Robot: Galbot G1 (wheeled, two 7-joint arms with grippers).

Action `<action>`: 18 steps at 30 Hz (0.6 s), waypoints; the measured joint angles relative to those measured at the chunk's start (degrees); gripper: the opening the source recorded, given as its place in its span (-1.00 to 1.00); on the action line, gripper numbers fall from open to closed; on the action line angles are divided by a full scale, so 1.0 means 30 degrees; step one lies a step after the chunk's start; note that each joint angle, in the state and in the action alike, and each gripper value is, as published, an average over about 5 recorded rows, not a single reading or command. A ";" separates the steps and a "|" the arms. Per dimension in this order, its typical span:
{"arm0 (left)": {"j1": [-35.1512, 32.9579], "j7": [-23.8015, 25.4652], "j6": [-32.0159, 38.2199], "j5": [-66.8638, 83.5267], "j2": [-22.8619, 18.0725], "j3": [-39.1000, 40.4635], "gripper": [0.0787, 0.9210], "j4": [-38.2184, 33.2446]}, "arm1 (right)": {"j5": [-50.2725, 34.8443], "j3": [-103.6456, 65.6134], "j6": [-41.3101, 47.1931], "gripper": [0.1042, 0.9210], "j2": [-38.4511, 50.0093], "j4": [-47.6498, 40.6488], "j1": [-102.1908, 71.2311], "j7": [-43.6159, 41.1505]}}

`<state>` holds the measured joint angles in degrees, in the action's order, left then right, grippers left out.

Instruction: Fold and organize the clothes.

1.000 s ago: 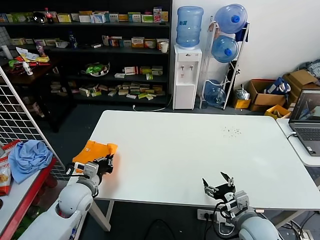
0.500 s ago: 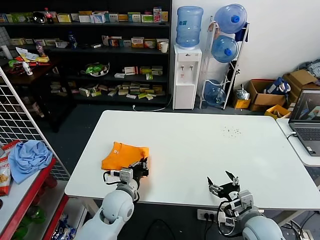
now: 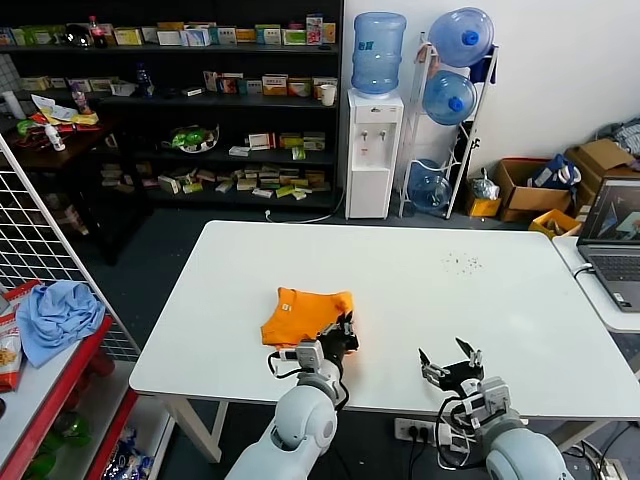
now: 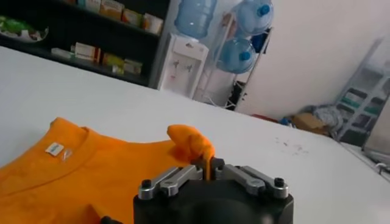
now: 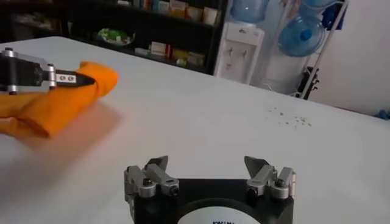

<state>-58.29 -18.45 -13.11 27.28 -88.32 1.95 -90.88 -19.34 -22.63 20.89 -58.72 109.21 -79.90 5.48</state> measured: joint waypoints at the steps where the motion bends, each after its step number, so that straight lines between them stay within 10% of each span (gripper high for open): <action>1: 0.0024 0.0078 0.0256 -0.0010 -0.0147 0.0077 -0.64 0.0128 | -0.0005 -0.0016 -0.0015 0.76 -0.0011 -0.0011 0.0021 0.0001; 9: -0.0146 0.1274 0.2979 -0.0781 0.0246 0.0215 -0.08 0.0585 | 0.0119 -0.0257 -0.0333 0.76 -0.0280 -0.0229 0.0187 -0.0005; 18: -0.1611 0.2923 0.6658 -0.2901 0.3967 -0.1327 0.53 -0.0087 | 0.0487 -0.0822 -0.0769 0.76 -0.1159 -0.0378 0.0422 -0.0192</action>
<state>-63.12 -9.68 6.86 18.57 -76.42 -2.03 -91.14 -17.88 -25.10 18.58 -62.20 108.07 -78.64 4.90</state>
